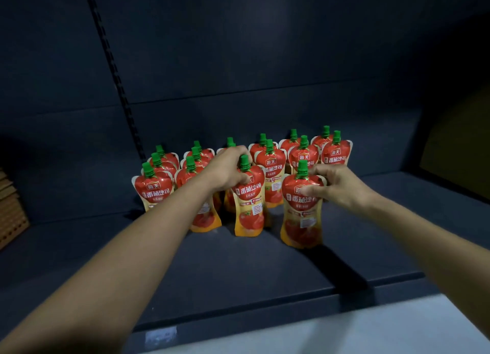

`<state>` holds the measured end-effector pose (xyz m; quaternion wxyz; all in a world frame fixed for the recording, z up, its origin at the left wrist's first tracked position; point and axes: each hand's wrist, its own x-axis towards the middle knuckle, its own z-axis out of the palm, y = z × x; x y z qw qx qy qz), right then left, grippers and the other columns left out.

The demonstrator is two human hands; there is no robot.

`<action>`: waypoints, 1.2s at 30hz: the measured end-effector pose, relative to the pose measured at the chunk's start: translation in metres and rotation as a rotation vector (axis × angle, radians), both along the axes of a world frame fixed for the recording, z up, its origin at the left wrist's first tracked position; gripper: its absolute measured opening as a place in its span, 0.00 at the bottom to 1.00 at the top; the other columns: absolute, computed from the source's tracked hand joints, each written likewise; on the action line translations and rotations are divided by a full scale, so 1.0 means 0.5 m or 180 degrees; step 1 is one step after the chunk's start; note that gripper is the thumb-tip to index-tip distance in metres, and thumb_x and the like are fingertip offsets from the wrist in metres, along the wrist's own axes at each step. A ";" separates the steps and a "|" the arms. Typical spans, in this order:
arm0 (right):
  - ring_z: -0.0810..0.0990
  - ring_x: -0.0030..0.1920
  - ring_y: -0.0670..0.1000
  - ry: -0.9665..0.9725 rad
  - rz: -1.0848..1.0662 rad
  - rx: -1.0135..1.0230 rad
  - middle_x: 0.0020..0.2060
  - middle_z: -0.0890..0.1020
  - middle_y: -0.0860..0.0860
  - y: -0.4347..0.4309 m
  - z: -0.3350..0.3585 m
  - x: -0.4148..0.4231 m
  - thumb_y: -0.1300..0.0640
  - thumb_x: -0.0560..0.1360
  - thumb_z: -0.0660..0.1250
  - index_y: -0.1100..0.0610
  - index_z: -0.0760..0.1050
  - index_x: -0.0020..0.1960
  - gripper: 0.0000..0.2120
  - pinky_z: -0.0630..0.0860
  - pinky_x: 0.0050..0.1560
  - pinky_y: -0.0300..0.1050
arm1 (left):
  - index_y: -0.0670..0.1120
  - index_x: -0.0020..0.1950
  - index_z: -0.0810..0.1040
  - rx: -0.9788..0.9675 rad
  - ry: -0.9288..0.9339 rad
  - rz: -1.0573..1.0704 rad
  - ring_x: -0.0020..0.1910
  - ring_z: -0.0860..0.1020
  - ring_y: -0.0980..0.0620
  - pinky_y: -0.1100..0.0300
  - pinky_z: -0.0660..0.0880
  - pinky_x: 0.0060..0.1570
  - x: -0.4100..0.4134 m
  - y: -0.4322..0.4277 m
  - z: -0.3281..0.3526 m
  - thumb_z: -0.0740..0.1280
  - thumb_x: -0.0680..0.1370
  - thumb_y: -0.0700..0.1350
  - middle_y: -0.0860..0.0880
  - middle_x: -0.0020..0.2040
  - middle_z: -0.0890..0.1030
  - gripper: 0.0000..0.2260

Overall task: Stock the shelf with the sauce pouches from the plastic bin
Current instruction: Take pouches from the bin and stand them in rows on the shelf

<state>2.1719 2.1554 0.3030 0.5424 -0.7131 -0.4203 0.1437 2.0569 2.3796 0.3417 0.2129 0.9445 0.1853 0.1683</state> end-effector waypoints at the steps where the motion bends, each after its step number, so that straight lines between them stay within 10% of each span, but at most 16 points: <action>1: 0.83 0.48 0.44 -0.0022 0.0089 -0.0108 0.48 0.84 0.47 -0.002 0.004 0.006 0.61 0.72 0.72 0.55 0.79 0.47 0.06 0.78 0.41 0.36 | 0.52 0.53 0.74 0.0126 0.0099 0.0002 0.54 0.79 0.47 0.52 0.80 0.49 0.004 0.005 0.007 0.76 0.72 0.41 0.47 0.57 0.78 0.15; 9: 0.80 0.30 0.37 -0.0270 0.0162 -0.0006 0.33 0.83 0.43 0.028 0.014 0.043 0.63 0.72 0.71 0.52 0.78 0.40 0.08 0.73 0.27 0.32 | 0.54 0.49 0.74 0.0517 0.0346 0.0091 0.58 0.76 0.45 0.53 0.80 0.48 0.026 0.030 0.021 0.74 0.73 0.41 0.46 0.61 0.74 0.13; 22: 0.83 0.43 0.41 -0.0143 0.0185 0.0057 0.44 0.84 0.47 0.128 0.013 0.065 0.63 0.74 0.69 0.52 0.78 0.43 0.07 0.81 0.43 0.34 | 0.53 0.51 0.75 0.0385 0.0410 0.0135 0.59 0.77 0.44 0.47 0.81 0.52 0.033 0.050 0.023 0.73 0.74 0.39 0.46 0.61 0.75 0.12; 31: 0.82 0.38 0.37 -0.0196 0.0140 -0.0146 0.35 0.83 0.41 0.152 0.014 0.076 0.64 0.75 0.68 0.52 0.78 0.43 0.08 0.77 0.36 0.29 | 0.54 0.51 0.74 0.0329 0.0438 0.0220 0.59 0.77 0.44 0.48 0.81 0.52 0.035 0.050 0.021 0.73 0.74 0.39 0.46 0.63 0.74 0.13; 36: 0.76 0.64 0.54 -0.0394 -0.0016 -0.0532 0.62 0.78 0.54 0.151 0.021 0.073 0.60 0.75 0.70 0.60 0.72 0.67 0.22 0.75 0.62 0.49 | 0.54 0.59 0.73 0.0368 0.0498 0.0292 0.61 0.76 0.44 0.49 0.80 0.53 0.033 0.044 0.020 0.73 0.74 0.41 0.45 0.66 0.73 0.17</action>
